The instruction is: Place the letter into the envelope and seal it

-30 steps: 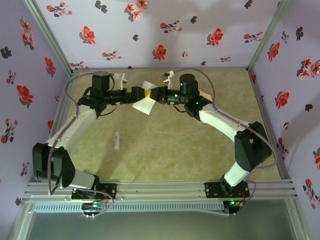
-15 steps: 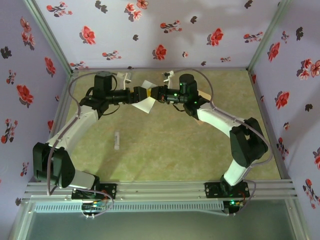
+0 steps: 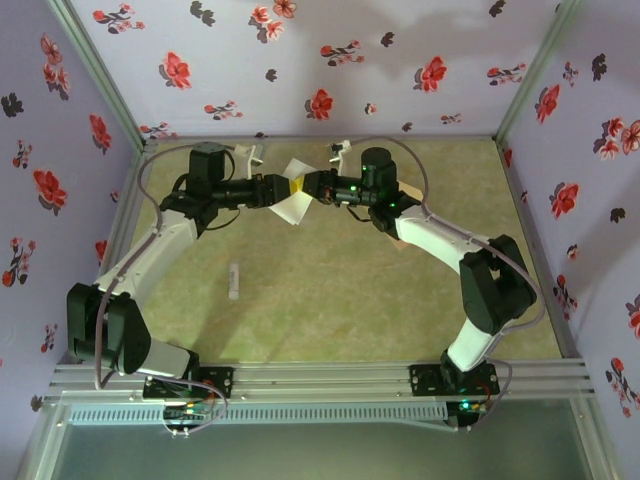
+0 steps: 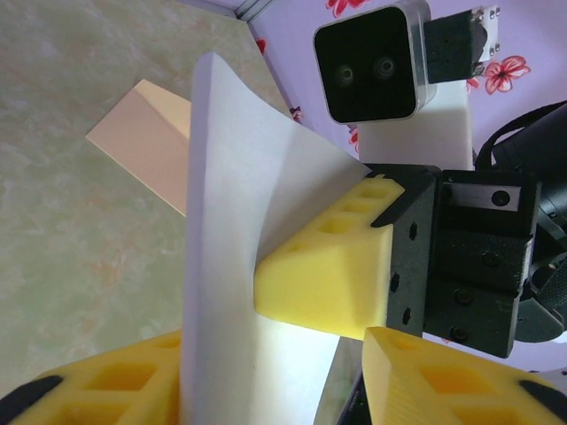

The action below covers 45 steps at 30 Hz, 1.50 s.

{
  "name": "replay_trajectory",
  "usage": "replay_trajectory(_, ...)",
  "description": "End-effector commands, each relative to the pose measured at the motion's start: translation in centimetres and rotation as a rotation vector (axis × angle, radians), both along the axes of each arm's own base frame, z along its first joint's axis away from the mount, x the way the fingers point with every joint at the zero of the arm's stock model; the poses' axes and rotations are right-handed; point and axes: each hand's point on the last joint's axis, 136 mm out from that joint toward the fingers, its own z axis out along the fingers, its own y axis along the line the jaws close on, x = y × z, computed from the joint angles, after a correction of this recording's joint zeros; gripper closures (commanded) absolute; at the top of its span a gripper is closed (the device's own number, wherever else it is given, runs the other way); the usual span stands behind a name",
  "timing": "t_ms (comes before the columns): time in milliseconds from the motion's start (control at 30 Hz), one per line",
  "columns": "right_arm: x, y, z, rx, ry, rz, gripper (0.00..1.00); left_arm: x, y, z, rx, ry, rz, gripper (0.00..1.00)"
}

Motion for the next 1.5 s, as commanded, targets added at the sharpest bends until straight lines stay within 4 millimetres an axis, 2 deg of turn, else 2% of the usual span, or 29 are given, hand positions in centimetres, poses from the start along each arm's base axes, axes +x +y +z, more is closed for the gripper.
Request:
replay_trajectory(0, 0.0, -0.5, 0.5, 0.017, -0.017, 0.0, 1.0, -0.2, -0.6, 0.7, -0.016, -0.025, -0.037, 0.56)
replay_trajectory(67, 0.1, -0.6, 0.6, 0.018, -0.018, -0.005, 0.99, -0.2, -0.7, 0.7, -0.014, -0.023, -0.037, 0.61)
replay_trajectory(167, 0.1, -0.8, 0.7, 0.02, -0.021, -0.01, 0.98, -0.1, -0.7, 0.6, -0.013, -0.021, -0.036, 0.76)
replay_trajectory(300, 0.2, -1.1, 0.7, 0.02, -0.022, -0.019, 0.96, 0.0, -0.7, 0.8, -0.015, -0.024, -0.037, 0.91)
replay_trajectory(400, 0.2, -1.3, 0.8, 0.021, -0.024, -0.022, 0.94, 0.0, -0.8, 0.7, -0.014, -0.022, -0.037, 0.99)
replay_trajectory(500, 0.2, -1.5, 0.9, 0.022, -0.023, -0.029, 0.87, 0.1, -0.8, 0.6, -0.015, -0.019, -0.036, 1.0)
replay_trajectory(600, 0.4, -2.0, 1.2, 0.025, -0.028, -0.041, 0.73, 0.1, -0.8, 0.9, -0.018, -0.027, -0.034, 1.0)
replay_trajectory(700, 0.5, -2.9, 1.7, 0.031, -0.035, -0.062, 0.48, 0.3, -0.7, 1.4, -0.027, -0.042, -0.026, 1.0)
replay_trajectory(733, 0.5, -3.3, 1.7, 0.031, -0.034, -0.067, 0.36, 0.4, -0.7, 1.6, -0.031, -0.048, -0.022, 1.0)
replay_trajectory(767, 0.5, -3.7, 1.7, 0.027, -0.031, -0.078, 0.29, 0.5, -0.6, 1.8, -0.033, -0.054, -0.014, 1.0)
replay_trajectory(867, 0.6, -5.0, 1.8, 0.028, -0.034, -0.111, 0.19, 1.2, -0.2, 2.4, -0.042, -0.073, 0.023, 1.0)
replay_trajectory(1000, 0.1, -6.0, 1.5, 0.028, -0.034, -0.13, 0.14, 2.3, 0.2, 3.2, -0.081, -0.093, 0.069, 1.0)
replay_trajectory(1233, -0.4, -6.3, 0.4, 0.072, -0.014, -0.138, 0.14, 3.4, 0.2, 4.5, -0.197, -0.117, 0.148, 1.0)
replay_trajectory(1333, -0.3, -5.9, 0.1, 0.098, 0.003, -0.124, 0.14, 3.4, -0.3, 4.5, -0.21, -0.123, 0.153, 1.0)
replay_trajectory(1467, -0.3, -5.4, 0.8, 0.164, 0.0, -0.097, 0.15, 3.4, -0.9, 3.8, -0.214, -0.106, 0.149, 1.0)
